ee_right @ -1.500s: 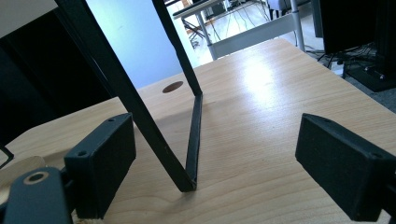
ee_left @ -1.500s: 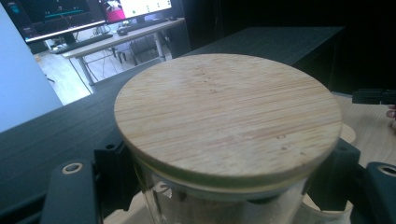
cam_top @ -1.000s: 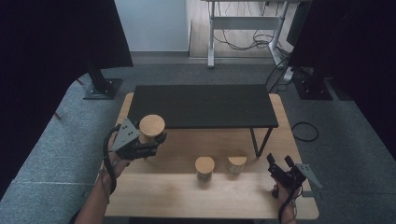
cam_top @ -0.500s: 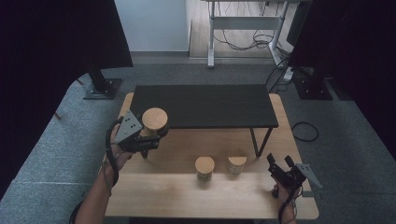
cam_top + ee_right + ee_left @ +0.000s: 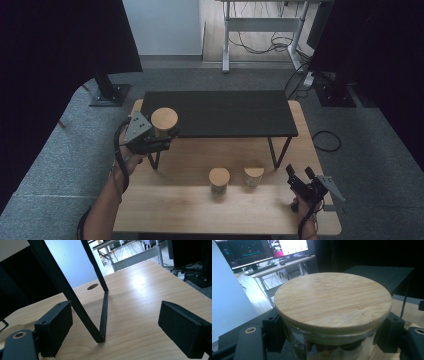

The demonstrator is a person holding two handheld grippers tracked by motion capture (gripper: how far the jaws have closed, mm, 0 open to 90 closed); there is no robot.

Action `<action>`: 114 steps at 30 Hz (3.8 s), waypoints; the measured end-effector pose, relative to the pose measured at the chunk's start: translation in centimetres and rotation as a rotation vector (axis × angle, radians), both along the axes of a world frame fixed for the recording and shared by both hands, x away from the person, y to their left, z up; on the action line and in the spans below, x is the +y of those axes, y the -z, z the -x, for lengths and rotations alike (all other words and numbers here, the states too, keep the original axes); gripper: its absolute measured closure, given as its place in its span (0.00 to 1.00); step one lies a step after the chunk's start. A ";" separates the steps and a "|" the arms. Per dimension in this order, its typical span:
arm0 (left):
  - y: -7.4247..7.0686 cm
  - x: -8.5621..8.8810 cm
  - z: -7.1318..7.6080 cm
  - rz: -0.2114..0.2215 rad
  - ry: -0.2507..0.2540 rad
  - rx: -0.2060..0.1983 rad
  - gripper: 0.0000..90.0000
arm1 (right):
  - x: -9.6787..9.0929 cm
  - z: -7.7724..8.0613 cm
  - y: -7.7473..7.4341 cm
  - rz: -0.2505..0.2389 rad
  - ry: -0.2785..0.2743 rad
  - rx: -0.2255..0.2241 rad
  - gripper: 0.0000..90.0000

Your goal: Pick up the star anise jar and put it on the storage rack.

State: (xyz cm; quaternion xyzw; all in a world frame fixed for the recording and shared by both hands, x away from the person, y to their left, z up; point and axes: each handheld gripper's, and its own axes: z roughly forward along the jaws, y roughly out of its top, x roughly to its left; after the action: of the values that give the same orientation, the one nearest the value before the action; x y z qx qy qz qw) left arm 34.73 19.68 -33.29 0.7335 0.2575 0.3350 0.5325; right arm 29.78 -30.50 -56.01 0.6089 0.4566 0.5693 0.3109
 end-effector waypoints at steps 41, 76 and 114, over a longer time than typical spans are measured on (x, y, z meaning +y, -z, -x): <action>1.3 0.2 -5.1 0.054 -0.091 0.097 0.27 | -0.2 0.0 0.1 -0.019 0.002 -0.002 0.13; 1.3 0.5 -3.8 0.077 -0.159 0.118 0.07 | -0.2 0.0 0.1 -0.024 0.004 -0.004 0.13; 5.6 3.9 4.4 0.126 -0.158 0.078 0.07 | -0.1 0.1 0.1 -0.023 0.011 -0.014 0.13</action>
State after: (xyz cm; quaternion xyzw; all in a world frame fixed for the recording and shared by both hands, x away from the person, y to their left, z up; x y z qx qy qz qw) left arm 30.31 23.62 -38.86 0.6884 0.3554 0.3304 0.5391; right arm 29.66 -30.58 -56.09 0.6109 0.4444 0.5771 0.3102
